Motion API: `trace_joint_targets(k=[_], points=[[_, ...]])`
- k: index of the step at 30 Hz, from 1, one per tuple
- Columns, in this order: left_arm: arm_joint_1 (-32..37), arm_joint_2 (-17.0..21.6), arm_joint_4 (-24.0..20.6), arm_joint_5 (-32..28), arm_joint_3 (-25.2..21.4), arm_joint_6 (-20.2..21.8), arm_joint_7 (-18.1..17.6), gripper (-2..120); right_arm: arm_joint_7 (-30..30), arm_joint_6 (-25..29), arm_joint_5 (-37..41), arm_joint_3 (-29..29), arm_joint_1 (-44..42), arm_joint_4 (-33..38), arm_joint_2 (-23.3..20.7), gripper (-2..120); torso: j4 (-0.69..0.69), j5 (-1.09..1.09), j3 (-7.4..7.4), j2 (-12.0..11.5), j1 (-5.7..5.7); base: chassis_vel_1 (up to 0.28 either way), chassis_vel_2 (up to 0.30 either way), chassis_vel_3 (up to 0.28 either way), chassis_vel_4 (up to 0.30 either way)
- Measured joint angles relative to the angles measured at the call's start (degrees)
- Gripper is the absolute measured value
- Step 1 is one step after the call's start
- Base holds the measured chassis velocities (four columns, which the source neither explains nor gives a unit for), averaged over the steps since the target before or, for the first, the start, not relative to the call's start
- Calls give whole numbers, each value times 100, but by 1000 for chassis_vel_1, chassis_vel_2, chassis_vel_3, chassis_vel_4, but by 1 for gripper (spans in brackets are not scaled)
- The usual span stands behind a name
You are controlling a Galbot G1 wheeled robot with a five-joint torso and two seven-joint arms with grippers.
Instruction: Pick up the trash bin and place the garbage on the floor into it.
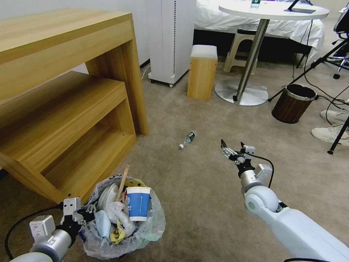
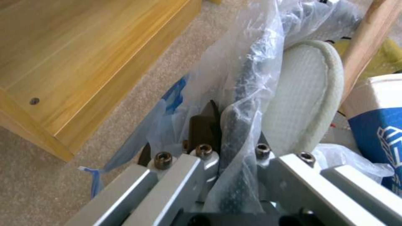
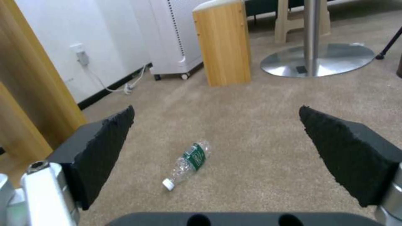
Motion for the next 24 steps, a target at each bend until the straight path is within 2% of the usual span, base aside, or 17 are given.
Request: trace_joint_targets(k=[10,24], points=[[0,19,2,-27,-20,22,-10,1,-152,66,26,65,-51,23,-81,100,0,0,0,0,0,0,0,0,0],[-6,2,15,-30,-30,20,-15,1,-269,125,3,33,-67,-6,-57,100,0,0,0,0,0,-74,69,62,-72]])
